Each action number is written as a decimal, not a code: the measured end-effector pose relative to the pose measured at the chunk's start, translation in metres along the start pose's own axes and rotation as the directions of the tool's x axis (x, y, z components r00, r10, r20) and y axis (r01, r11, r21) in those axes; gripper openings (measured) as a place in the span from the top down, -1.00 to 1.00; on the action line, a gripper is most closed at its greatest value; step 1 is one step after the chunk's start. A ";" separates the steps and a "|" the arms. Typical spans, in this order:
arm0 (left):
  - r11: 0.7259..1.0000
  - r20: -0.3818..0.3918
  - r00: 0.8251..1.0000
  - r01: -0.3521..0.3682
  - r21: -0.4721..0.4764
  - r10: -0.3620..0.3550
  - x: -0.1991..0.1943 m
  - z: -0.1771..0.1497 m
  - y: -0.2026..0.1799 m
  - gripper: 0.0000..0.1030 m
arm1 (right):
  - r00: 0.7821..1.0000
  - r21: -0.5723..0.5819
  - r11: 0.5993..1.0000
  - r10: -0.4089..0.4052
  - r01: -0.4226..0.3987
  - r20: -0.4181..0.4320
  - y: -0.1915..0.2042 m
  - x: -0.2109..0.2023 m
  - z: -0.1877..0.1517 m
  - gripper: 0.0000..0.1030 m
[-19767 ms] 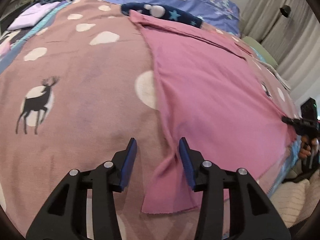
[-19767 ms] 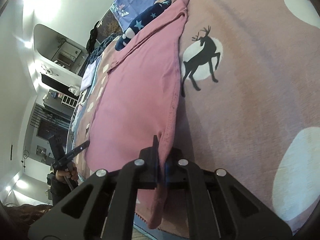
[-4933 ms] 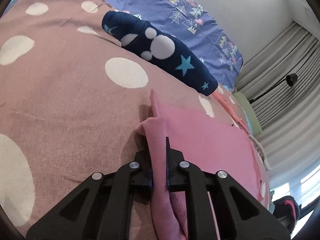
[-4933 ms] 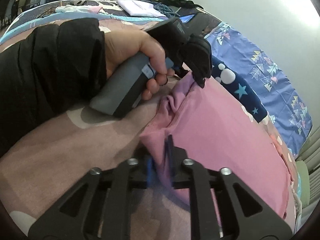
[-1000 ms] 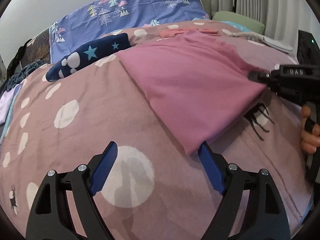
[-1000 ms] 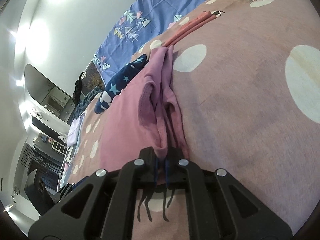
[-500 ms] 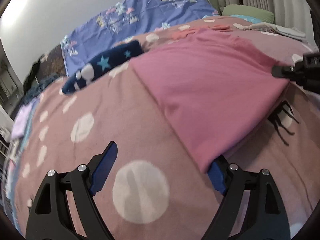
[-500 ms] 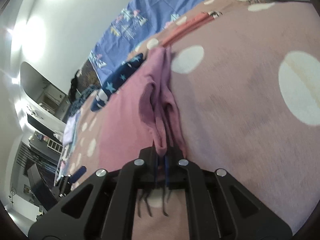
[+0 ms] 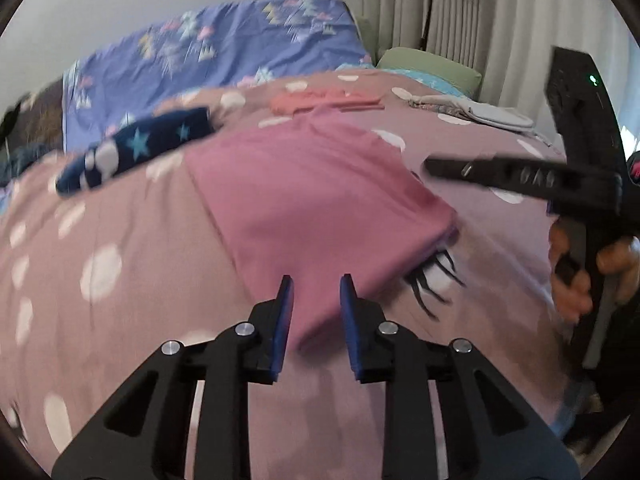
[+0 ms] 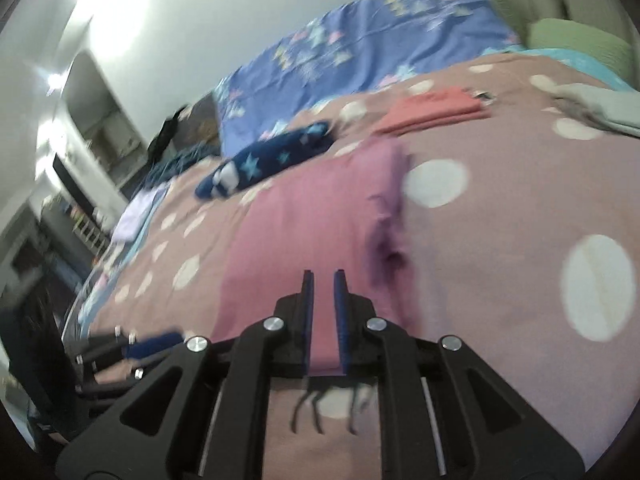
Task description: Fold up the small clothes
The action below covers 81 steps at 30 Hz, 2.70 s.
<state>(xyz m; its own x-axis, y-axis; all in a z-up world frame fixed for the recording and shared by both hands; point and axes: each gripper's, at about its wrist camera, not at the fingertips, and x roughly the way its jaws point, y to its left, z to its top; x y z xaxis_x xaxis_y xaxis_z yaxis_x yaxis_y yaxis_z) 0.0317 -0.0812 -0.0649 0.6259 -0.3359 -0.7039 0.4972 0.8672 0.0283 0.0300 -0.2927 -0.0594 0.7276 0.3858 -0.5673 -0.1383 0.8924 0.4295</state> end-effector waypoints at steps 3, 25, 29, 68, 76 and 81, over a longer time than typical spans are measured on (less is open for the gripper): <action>1.000 -0.098 0.995 -0.011 -0.024 0.008 0.040 -0.006 0.003 0.50 | 0.989 0.029 0.993 -0.114 0.117 -0.089 -0.011 0.029 -0.008 1.00; 1.000 -0.096 0.995 0.012 -0.013 -0.013 0.050 -0.022 0.005 0.44 | 0.974 -0.081 0.978 -0.199 0.191 -0.108 -0.035 0.115 0.131 0.14; 1.000 -0.098 0.995 0.019 -0.019 -0.020 0.049 -0.022 0.005 0.44 | 0.949 -0.150 0.959 -0.265 0.241 -0.168 -0.032 0.156 0.132 0.89; 0.963 -0.040 0.998 -0.056 -0.263 0.047 0.127 0.057 0.105 0.85 | 0.974 -0.262 0.951 -0.200 0.166 -0.109 -0.036 0.145 0.076 0.83; 0.955 -0.019 1.000 -0.014 -0.297 0.009 0.103 0.057 0.101 0.13 | 0.985 -0.192 0.973 -0.147 0.129 -0.085 -0.039 0.126 0.082 0.50; 0.949 -0.014 1.000 0.004 -0.316 -0.009 0.090 0.051 0.106 -0.12 | 0.989 -0.161 0.979 -0.138 0.127 -0.057 -0.045 0.086 0.092 0.24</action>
<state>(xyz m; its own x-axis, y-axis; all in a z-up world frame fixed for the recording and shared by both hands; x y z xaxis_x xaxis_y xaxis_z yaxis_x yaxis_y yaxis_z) 0.1713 -0.0382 -0.0893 0.6131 -0.3388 -0.7137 0.2845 0.9374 -0.2006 0.1602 -0.3216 -0.0632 0.6999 0.2715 -0.6606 -0.1508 0.9602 0.2349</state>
